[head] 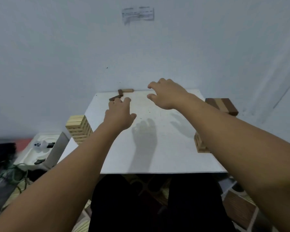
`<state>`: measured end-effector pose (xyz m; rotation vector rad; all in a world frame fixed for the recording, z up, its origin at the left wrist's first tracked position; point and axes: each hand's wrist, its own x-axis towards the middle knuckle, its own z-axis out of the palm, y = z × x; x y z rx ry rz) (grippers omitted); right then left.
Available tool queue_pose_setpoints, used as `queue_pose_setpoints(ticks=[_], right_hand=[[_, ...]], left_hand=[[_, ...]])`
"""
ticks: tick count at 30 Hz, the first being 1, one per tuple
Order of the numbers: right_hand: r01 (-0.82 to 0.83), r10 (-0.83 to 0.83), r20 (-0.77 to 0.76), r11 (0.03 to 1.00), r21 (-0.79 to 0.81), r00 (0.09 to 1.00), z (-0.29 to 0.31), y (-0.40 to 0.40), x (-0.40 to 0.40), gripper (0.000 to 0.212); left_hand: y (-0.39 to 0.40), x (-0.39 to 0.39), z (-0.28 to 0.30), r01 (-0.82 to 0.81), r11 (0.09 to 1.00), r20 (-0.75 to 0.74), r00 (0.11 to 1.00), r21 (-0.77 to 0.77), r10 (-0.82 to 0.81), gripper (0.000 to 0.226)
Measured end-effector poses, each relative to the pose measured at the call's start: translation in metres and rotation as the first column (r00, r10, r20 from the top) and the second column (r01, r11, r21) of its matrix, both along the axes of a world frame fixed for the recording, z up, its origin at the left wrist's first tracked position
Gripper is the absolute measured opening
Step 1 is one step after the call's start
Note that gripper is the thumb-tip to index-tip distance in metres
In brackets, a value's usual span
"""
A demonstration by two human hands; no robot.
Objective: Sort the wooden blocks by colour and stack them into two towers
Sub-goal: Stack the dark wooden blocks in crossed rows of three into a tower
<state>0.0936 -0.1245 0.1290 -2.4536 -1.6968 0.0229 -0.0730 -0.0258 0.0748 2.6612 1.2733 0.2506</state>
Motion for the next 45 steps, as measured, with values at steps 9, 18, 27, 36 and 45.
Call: queue_pose_setpoints(ticks=[9,18,27,36,45], right_hand=[[0.003,-0.023,-0.134,0.99,-0.142,0.991,-0.126,0.072,-0.004,0.054],[0.023,-0.025,-0.163,1.0,-0.015,0.986,-0.155,0.186,0.033,0.05],[0.099,-0.066,-0.276,0.989,0.106,0.959,-0.166,0.267,0.059,0.069],[-0.038,0.034,-0.197,0.999,-0.02,0.98,-0.177,0.294,0.084,0.087],[-0.088,0.083,-0.055,0.992,-0.09,0.995,-0.17,0.303,0.09,0.078]], left_hand=[[0.055,0.001,-0.085,-0.137,0.976,-0.008,0.991,-0.172,0.137,0.051],[0.156,0.066,-0.095,-0.259,0.952,0.117,0.953,-0.165,0.28,0.054],[0.214,0.114,-0.096,-0.386,0.86,0.088,0.895,-0.334,0.437,0.076],[0.234,0.127,-0.104,-0.429,0.853,-0.069,0.901,-0.298,0.429,0.083],[0.233,0.127,-0.103,-0.313,0.91,-0.003,0.946,-0.273,0.324,0.058]])
